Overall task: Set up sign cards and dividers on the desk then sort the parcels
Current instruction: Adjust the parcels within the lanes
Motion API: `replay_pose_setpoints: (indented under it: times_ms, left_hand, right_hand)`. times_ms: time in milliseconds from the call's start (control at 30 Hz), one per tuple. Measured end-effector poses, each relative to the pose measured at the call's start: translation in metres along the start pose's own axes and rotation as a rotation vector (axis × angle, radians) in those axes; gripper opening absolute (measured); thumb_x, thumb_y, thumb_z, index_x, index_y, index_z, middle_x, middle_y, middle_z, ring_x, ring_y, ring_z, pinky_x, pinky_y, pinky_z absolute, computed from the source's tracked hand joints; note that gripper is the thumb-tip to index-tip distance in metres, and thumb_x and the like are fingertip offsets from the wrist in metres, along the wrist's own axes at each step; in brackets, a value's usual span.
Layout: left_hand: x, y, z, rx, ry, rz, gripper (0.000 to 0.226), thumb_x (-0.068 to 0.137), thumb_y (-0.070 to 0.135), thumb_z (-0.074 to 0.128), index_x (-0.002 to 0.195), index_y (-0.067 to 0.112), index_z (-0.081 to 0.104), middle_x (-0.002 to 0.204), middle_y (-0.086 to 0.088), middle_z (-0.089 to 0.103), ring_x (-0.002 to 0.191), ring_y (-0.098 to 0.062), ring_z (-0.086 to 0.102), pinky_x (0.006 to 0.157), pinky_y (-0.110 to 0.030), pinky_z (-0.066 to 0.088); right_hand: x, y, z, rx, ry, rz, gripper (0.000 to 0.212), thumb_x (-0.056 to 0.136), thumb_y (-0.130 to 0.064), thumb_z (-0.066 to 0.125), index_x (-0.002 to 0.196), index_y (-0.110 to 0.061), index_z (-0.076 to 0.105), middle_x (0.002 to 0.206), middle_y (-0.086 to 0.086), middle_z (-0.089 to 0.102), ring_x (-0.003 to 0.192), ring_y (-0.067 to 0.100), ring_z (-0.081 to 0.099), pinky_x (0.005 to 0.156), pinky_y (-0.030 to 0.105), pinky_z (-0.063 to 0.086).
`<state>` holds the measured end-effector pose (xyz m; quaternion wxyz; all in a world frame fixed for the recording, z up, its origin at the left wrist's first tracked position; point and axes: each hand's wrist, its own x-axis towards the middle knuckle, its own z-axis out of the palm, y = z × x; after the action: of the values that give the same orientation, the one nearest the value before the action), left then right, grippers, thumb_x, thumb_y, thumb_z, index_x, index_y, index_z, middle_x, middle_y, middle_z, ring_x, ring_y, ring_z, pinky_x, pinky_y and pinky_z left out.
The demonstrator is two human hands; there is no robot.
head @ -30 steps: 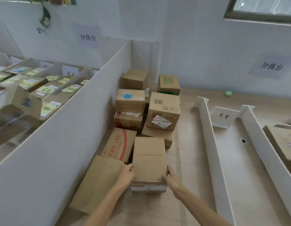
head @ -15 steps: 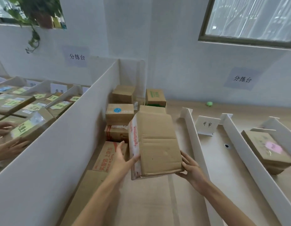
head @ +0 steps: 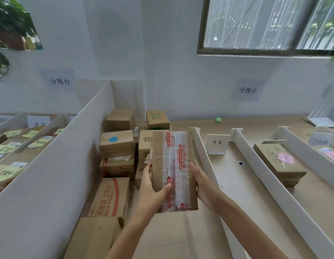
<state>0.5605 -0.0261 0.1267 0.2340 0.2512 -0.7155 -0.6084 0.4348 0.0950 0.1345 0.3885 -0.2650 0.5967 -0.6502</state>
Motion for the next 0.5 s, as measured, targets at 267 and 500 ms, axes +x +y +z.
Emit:
replay_pose_setpoints:
  times_ms: [267,500]
  left_hand:
    - [-0.006,0.025,0.022,0.268,-0.168,0.449,0.054,0.089,0.017,0.058,0.135,0.04,0.04,0.143,0.024,0.034,0.138,-0.001,0.026,0.114,-0.042,0.029]
    - [-0.022,0.06,0.07,0.093,-0.21,0.066,0.091,0.047,0.067,0.071,0.126,0.053,0.029,0.128,0.013,0.053,0.109,-0.001,0.058,0.087,-0.024,0.052]
  right_hand:
    - [-0.027,0.013,-0.069,0.32,0.164,-0.063,0.07,0.081,-0.055,0.059,0.139,-0.021,0.04,0.135,0.012,0.054,0.124,0.031,0.052,0.1,0.048,0.046]
    - [-0.093,0.013,-0.118,0.326,0.105,0.028,0.067,0.09,-0.06,0.034,0.143,-0.02,0.036,0.147,0.011,0.041,0.135,0.031,0.038,0.112,0.05,0.03]
